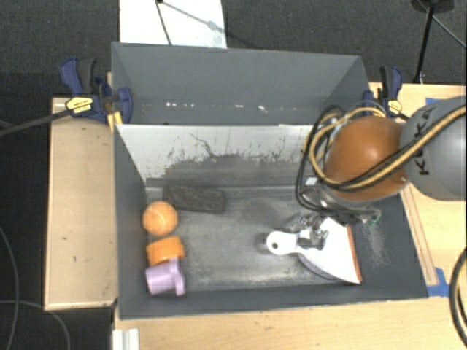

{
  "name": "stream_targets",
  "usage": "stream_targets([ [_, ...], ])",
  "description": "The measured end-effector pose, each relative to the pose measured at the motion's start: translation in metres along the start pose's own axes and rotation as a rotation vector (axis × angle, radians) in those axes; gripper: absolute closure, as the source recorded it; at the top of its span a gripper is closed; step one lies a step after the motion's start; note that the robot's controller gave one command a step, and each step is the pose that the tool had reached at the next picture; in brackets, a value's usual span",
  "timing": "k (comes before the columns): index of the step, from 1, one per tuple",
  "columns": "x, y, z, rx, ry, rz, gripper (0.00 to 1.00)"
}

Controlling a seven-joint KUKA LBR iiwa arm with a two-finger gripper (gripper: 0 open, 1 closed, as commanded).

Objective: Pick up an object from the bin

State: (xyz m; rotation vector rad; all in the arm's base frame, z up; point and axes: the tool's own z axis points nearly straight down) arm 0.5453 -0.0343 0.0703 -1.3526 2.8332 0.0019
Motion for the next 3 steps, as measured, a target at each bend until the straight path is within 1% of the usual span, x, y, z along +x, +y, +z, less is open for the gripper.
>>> stream_targets([
  [1,0.000,0.000,0.000,0.000,0.000,0.002,1.00],
  [2,0.005,0.009,-0.014,-0.001,0.001,-0.002,1.00],
  [3,0.009,0.001,-0.145,0.001,0.000,-0.020,1.00],
])
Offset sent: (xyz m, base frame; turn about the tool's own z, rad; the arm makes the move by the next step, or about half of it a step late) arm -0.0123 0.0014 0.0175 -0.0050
